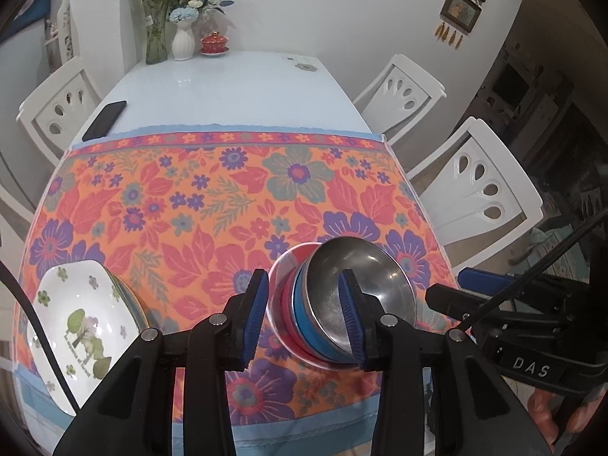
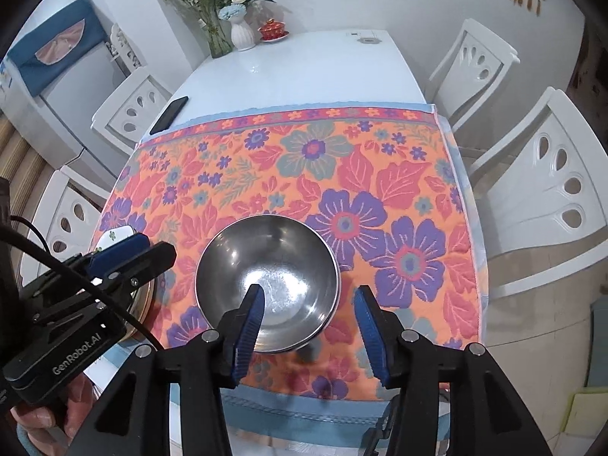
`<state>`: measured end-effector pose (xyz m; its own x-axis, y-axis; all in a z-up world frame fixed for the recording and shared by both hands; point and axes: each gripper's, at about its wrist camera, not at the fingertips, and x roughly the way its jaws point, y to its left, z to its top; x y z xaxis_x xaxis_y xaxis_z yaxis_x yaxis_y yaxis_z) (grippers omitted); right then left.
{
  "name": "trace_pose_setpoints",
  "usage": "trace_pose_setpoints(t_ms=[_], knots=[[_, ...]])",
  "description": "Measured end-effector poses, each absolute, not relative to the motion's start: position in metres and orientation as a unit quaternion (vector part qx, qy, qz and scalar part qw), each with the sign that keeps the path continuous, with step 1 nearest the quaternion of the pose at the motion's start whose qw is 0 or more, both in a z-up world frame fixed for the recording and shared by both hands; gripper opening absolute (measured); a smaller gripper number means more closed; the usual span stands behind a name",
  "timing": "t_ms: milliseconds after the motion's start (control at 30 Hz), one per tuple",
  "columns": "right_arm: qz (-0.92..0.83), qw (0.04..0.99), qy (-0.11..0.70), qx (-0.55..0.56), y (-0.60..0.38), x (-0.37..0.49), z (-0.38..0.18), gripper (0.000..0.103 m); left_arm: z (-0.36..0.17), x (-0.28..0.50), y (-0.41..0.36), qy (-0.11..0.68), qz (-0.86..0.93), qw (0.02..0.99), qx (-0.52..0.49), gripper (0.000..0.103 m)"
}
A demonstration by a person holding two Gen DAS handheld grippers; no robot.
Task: Organize plates and bowls
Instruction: 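Grip the rim of the nested pink, red and blue bowls with both tools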
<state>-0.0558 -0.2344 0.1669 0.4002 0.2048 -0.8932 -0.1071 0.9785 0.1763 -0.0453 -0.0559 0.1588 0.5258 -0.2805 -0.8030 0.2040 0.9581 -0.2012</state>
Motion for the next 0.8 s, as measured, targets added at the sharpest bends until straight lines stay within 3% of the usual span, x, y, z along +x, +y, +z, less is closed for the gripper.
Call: trace_pose_setpoints(t_ms=[433, 600, 800], knots=[[0.098, 0.835, 0.540, 0.035, -0.230, -0.051, 0.161, 0.048, 0.151, -0.040, -0.052, 0.478, -0.132, 0.866, -0.054, 0.036], [0.095, 0.834, 0.543, 0.035, -0.231, -0.050, 0.158, 0.048, 0.146, -0.038, -0.050, 0.485, -0.128, 0.863, -0.066, 0.046], [0.091, 0.832, 0.545, 0.039, -0.235, -0.050, 0.156, 0.048, 0.146, -0.036, -0.048, 0.484, -0.129, 0.863, -0.073, 0.050]])
